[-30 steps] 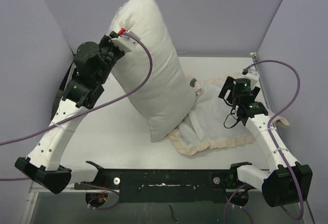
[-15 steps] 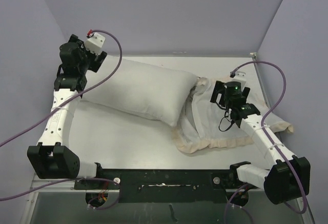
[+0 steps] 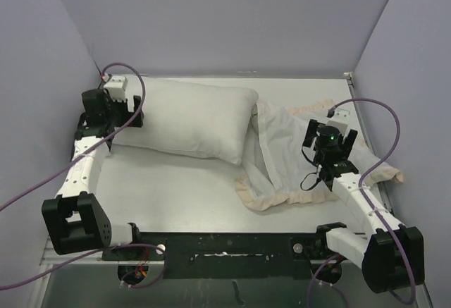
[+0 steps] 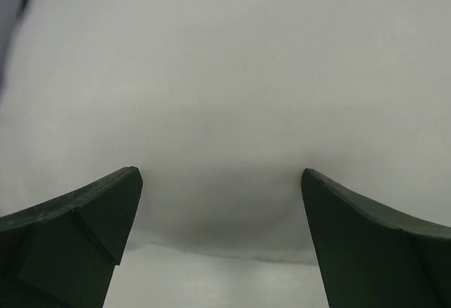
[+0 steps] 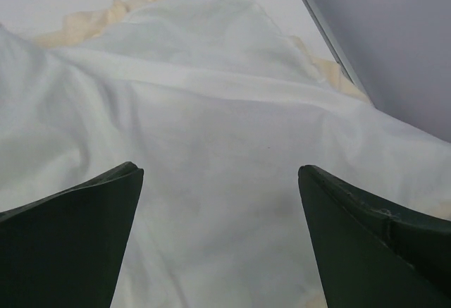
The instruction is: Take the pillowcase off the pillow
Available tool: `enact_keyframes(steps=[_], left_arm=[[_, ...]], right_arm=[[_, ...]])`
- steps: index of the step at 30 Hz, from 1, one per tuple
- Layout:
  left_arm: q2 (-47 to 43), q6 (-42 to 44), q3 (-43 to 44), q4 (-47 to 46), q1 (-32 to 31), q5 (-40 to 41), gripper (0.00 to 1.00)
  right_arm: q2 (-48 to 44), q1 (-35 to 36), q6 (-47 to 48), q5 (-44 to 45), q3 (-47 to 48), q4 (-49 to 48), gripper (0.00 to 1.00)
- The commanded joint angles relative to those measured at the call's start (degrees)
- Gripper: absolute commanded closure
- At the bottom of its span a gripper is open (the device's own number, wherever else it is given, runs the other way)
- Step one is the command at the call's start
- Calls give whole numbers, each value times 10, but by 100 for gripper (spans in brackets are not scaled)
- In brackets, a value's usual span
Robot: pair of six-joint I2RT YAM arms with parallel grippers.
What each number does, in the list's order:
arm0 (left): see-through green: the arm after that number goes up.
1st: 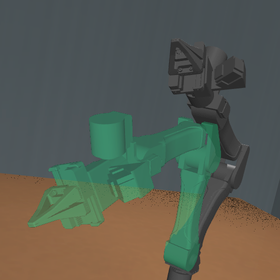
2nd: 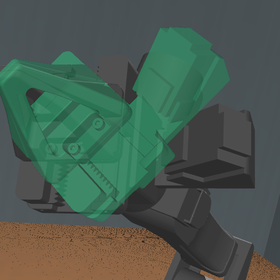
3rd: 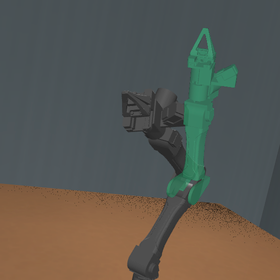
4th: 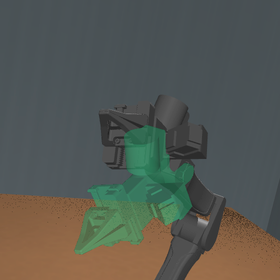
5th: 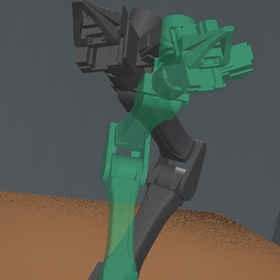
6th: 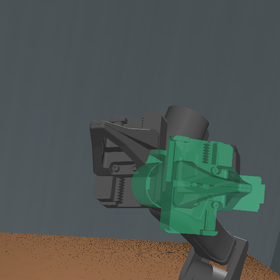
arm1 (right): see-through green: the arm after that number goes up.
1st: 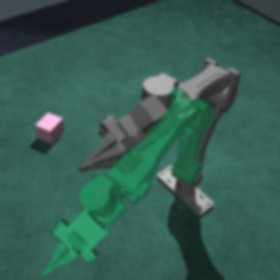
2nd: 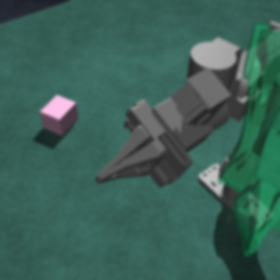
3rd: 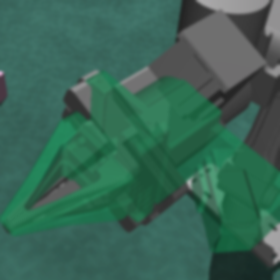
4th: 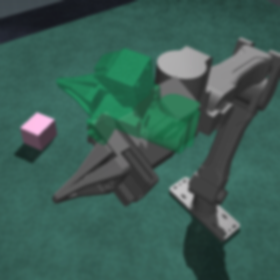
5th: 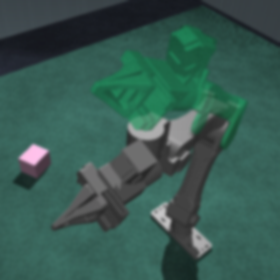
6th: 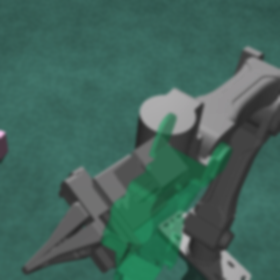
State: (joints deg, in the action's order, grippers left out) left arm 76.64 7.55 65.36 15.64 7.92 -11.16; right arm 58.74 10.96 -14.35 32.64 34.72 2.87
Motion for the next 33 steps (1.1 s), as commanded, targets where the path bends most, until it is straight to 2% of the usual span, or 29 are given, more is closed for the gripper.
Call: enact_keyframes(steps=[1, 6, 9, 13, 16, 19, 22, 26, 28, 30, 31, 33], left_arm=[[-38, -60, -134, -116, 1, -30, 2], [-47, -76, -292, -299, 2, -24, 2], [-29, -85, -360, -402, 2, -19, 2], [0, -108, -477, -636, 2, -20, 2], [55, -97, -543, -802, -11, -27, 2], [126, -101, -571, -909, -15, -7, 2], [198, -98, -583, -1018, -17, -1, 2], [151, -105, -552, -894, -32, 55, 2], [158, -99, -516, -846, -45, 83, 2], [149, -87, -461, -730, -71, 116, 2], [152, -78, -441, -685, -84, 135, 2], [158, -69, -446, -707, -87, 127, 2]], right_arm=[[7, -42, -27, 2, -17, -59, 2], [-37, -73, 22, -61, -143, -269, 2], [-24, -76, 40, -51, -177, -327, 2], [-6, -92, 34, -36, -232, -424, 2], [35, -105, 38, -41, -266, -504, 2], [90, -117, 36, -65, -269, -545, 2], [172, -116, 53, -106, -282, -650, 2], [287, -108, 90, -146, -287, -791, 2], [322, -102, 132, -236, -283, -824, 2], [365, -76, 173, -250, -267, -851, 2], [372, -64, 184, -240, -259, -849, 2], [334, -57, 179, -232, -219, -715, 2]])
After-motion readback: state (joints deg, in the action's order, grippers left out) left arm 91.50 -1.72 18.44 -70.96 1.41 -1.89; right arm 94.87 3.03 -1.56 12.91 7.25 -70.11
